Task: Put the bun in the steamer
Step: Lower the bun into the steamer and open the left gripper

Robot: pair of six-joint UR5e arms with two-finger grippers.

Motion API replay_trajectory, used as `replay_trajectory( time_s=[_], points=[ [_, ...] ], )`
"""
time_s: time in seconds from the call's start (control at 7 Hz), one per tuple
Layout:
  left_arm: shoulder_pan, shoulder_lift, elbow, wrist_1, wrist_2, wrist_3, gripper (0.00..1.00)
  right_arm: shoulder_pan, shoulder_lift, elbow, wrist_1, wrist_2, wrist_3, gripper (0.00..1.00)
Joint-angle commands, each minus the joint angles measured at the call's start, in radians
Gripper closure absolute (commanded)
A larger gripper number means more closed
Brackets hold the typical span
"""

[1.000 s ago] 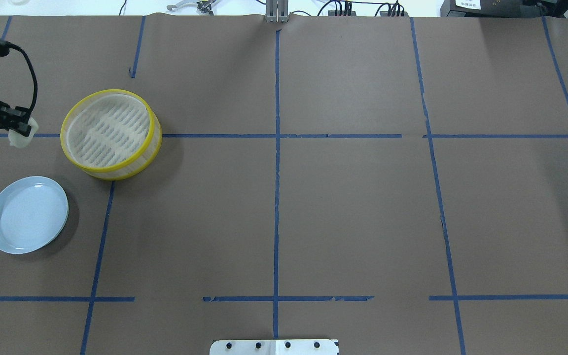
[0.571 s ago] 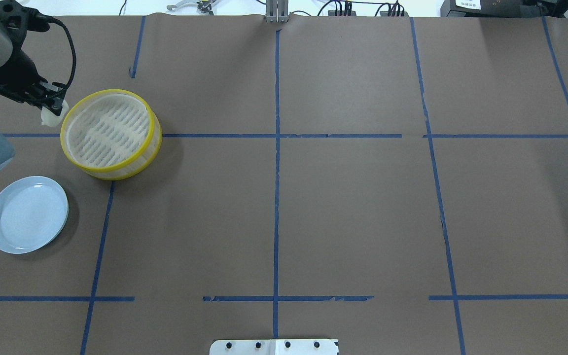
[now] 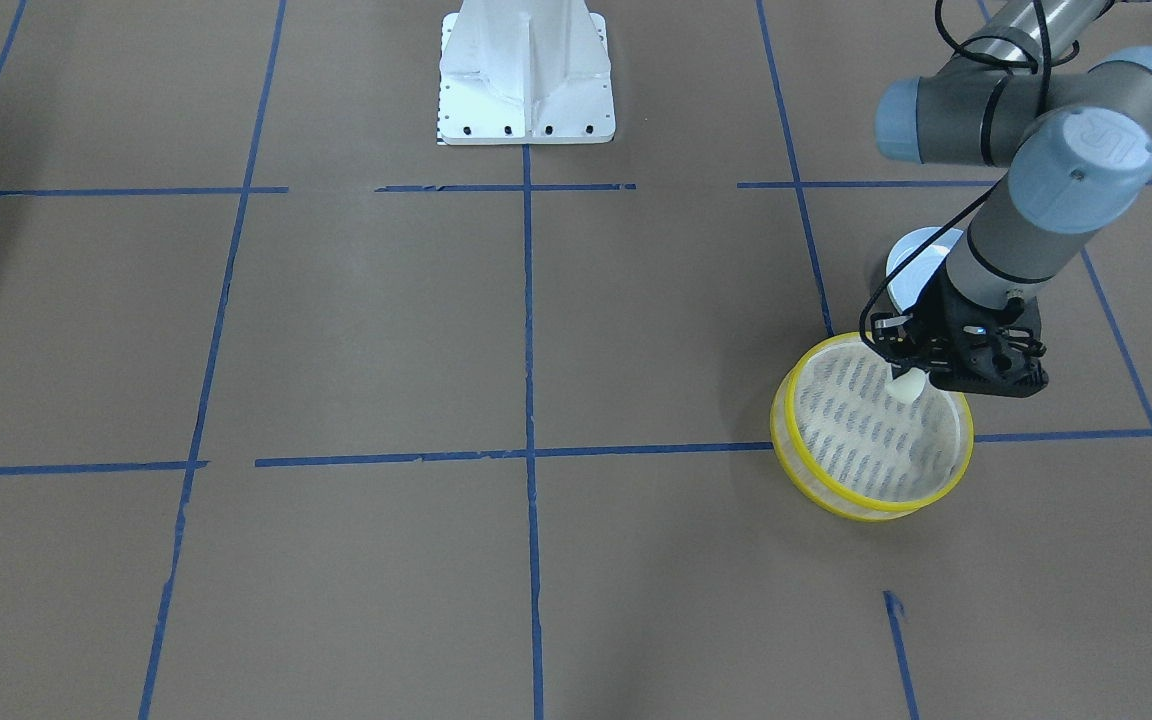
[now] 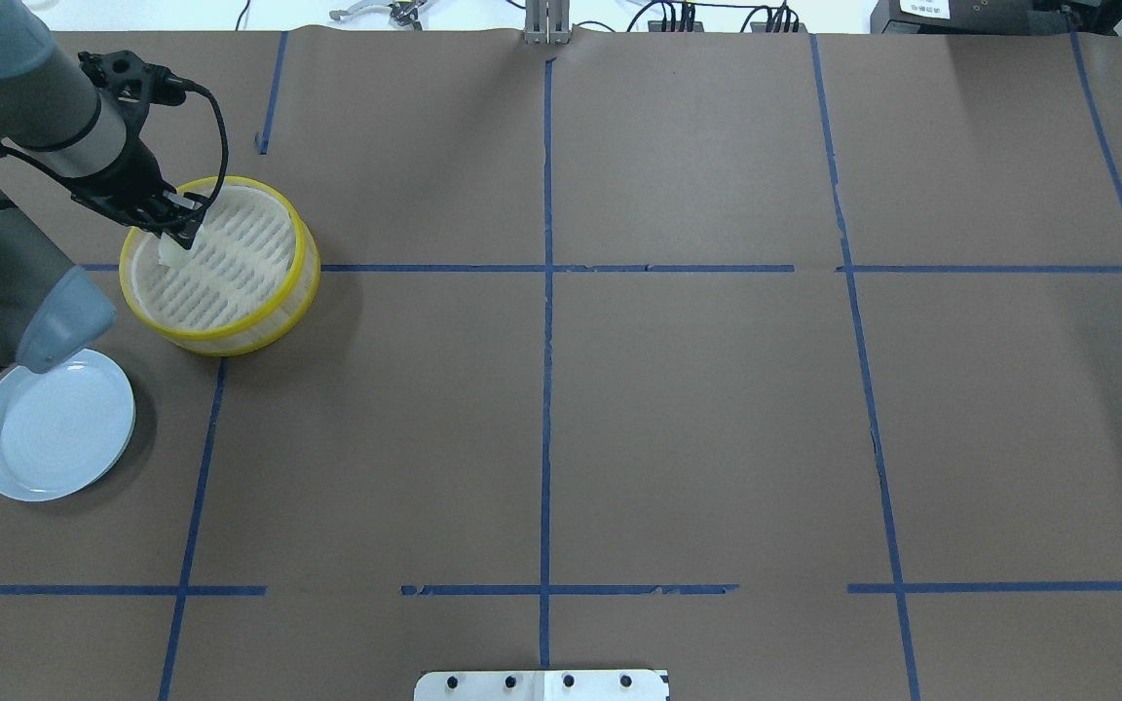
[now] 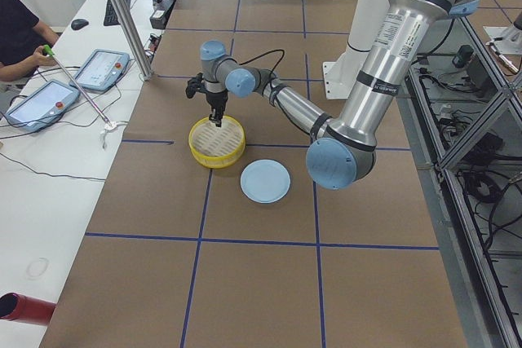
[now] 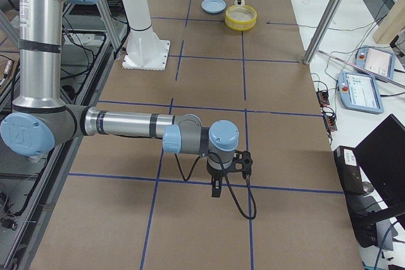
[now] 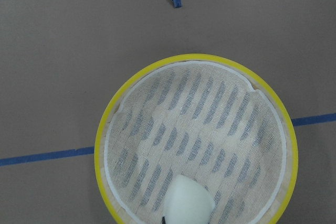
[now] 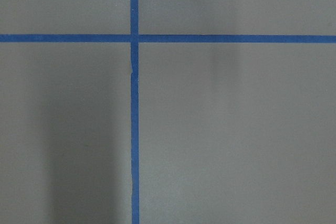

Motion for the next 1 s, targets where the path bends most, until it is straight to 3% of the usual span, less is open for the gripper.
replay_trajectory(
  time_s=[0.0,0.71,0.86],
  points=[
    [0.018,-0.002,0.079,-0.097,0.004,-0.021,0.76,0.000,0.002,0.000,0.000,0.000,0.000,0.00],
    [0.040,-0.002,0.148,-0.195,0.008,-0.038,0.75,0.000,0.000,0.000,0.000,0.000,0.000,0.00],
    [0.044,-0.002,0.148,-0.195,0.008,-0.038,0.62,0.000,0.000,0.000,0.000,0.000,0.000,0.00]
  ],
)
